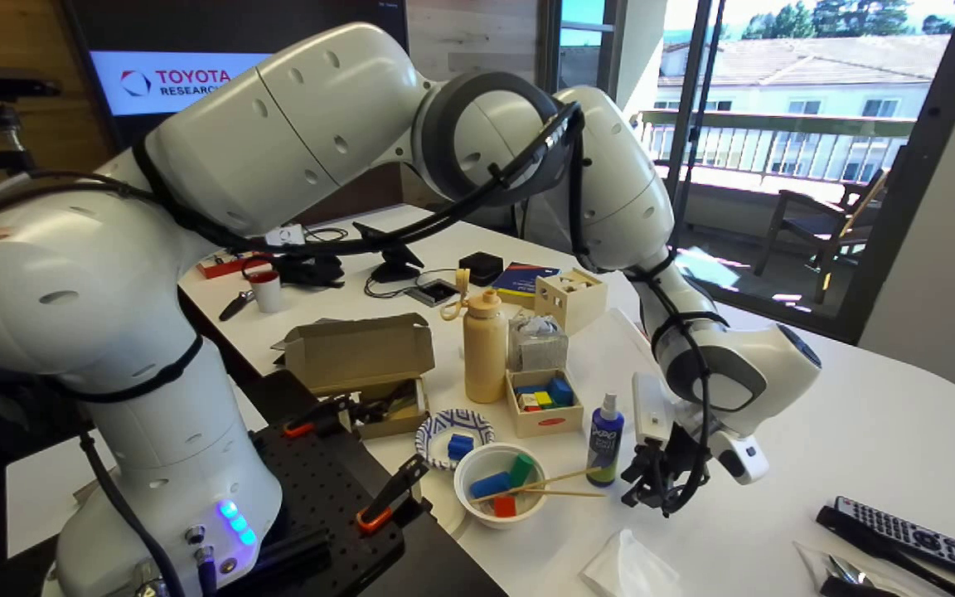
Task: Put the clear cup on the blue bottle
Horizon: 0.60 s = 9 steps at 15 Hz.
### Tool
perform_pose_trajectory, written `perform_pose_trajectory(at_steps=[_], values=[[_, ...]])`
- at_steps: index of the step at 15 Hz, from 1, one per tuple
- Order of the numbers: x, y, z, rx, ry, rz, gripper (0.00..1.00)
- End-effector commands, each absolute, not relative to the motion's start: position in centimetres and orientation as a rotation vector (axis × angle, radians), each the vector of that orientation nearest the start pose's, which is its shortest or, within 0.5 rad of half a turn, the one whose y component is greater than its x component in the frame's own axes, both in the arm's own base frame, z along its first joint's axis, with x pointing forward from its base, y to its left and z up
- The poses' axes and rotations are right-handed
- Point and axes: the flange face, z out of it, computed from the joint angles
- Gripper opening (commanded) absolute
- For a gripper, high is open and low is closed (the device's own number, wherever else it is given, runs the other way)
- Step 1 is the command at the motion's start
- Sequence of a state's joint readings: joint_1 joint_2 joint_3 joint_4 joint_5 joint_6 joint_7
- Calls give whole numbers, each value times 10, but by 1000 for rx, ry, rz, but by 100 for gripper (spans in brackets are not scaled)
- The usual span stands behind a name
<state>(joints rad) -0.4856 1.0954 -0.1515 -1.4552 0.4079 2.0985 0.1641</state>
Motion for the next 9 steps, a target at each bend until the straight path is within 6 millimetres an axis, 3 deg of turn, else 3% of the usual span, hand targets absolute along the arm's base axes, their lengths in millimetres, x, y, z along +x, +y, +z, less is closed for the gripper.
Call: perform_pose_trajectory(at_steps=[1,9], values=[[530,-355,7,-2481,1427,538,41],[535,-355,-2,-2509,1419,520,34]])
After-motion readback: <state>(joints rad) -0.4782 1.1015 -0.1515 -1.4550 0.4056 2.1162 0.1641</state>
